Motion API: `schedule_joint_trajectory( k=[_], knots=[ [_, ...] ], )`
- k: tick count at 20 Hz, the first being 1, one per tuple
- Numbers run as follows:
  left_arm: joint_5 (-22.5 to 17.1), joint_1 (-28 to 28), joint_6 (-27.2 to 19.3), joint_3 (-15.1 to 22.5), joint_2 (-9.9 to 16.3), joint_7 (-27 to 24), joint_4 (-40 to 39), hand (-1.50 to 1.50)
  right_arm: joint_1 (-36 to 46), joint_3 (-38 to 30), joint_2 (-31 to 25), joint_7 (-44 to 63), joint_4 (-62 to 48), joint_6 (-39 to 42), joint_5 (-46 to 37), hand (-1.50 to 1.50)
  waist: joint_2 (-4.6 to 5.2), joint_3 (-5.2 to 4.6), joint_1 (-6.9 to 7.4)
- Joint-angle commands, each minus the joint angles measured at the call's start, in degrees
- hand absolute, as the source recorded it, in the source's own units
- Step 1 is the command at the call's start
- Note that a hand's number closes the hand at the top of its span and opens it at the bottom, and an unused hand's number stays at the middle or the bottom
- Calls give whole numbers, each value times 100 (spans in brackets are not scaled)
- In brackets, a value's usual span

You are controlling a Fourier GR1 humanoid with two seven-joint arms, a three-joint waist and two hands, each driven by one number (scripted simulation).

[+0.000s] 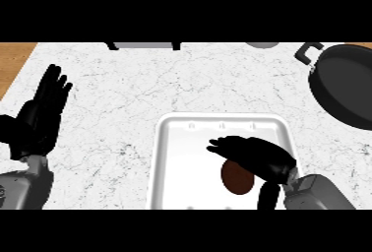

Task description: Pick the cupcake from the tray and place it in the pot

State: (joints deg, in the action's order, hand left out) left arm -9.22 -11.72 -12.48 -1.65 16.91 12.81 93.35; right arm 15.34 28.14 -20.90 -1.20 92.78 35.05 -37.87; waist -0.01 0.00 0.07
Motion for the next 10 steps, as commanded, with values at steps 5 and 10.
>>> schedule_joint_trajectory(
  k=[5,10],
  knots=[
    [36,-37,355,-329,-77,-200,-277,0,27,-152,310,-522,-899,-304,-820,-150,3,0,0],
    [209,126,346,-295,-195,191,197,0,-270,-188,397,-734,-802,-263,-1114,-150,-1,0,-5]
  ],
)
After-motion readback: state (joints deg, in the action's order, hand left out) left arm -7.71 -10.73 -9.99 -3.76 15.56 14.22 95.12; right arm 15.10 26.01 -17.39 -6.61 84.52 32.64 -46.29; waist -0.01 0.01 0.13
